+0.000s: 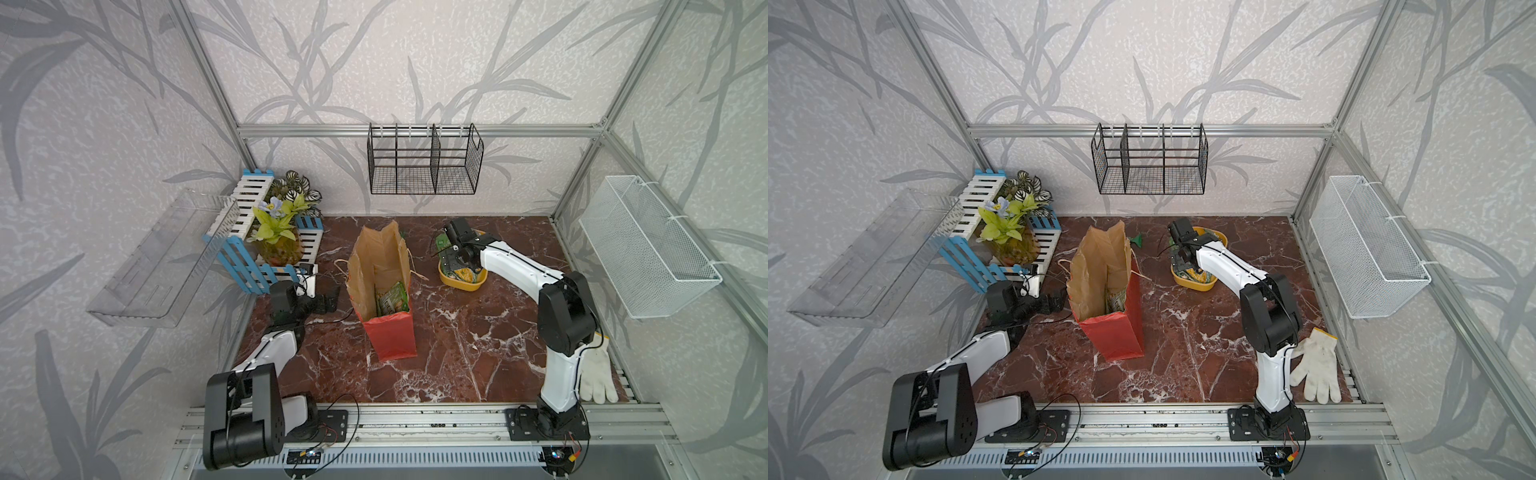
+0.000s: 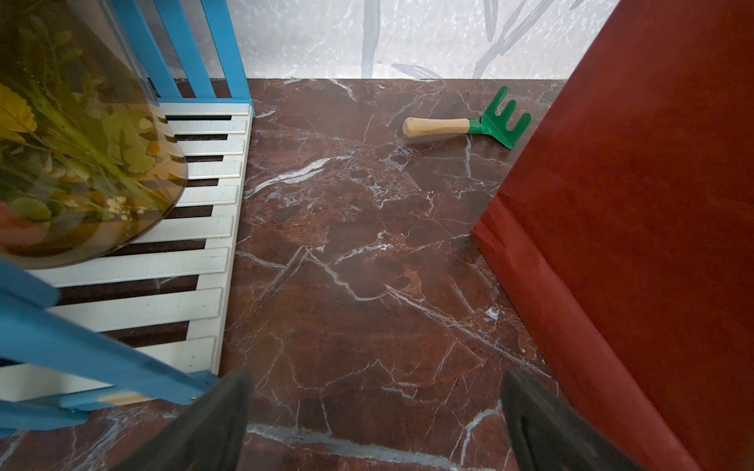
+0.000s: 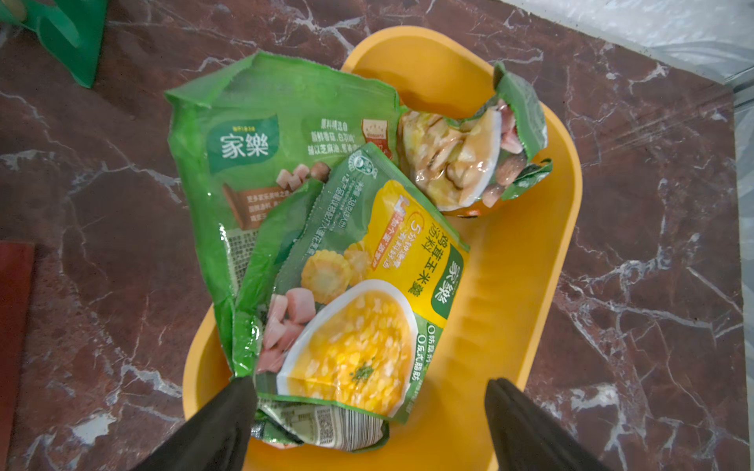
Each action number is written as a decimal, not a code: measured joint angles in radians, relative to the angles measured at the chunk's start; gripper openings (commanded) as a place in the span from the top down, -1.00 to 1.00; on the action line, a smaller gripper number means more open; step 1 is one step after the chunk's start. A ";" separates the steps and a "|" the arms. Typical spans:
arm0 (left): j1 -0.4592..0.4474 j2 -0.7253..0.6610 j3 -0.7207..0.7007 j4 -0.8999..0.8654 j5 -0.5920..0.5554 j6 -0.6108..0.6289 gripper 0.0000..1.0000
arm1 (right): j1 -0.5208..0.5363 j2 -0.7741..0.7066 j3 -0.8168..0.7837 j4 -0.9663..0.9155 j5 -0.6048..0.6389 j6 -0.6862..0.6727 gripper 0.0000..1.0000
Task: Place the condiment packets inside the bag
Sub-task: Pick up the condiment packet from the storage box.
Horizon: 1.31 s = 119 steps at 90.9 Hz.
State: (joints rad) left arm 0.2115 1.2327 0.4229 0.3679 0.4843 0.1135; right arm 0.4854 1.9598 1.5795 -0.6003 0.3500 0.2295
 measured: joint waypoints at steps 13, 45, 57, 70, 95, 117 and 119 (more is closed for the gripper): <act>0.000 0.004 0.000 0.000 0.000 0.000 -1.00 | 0.006 0.017 0.011 -0.009 0.000 -0.011 -0.83; 0.000 0.006 0.000 0.000 0.000 0.000 -1.00 | 0.025 0.116 0.066 -0.024 0.034 -0.020 -0.74; 0.000 0.006 0.000 0.000 0.000 0.000 -1.00 | 0.031 0.138 0.078 -0.027 0.071 -0.020 -0.66; 0.000 0.006 0.000 0.000 0.000 0.002 -1.00 | 0.034 0.140 0.078 -0.029 0.123 -0.016 -0.52; 0.000 0.005 0.000 0.000 0.000 0.003 -1.00 | 0.026 0.133 0.050 -0.010 0.199 -0.007 -0.32; 0.000 0.006 0.000 0.000 0.000 0.003 -1.00 | -0.023 0.109 0.000 0.005 0.210 0.026 -0.07; 0.000 0.006 0.000 0.000 0.000 0.004 -1.00 | -0.028 0.105 -0.003 0.006 0.210 0.031 0.00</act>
State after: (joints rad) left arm 0.2115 1.2385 0.4229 0.3676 0.4839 0.1173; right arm 0.4576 2.0644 1.5761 -0.5938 0.5598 0.2600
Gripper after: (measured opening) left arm 0.999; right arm 0.553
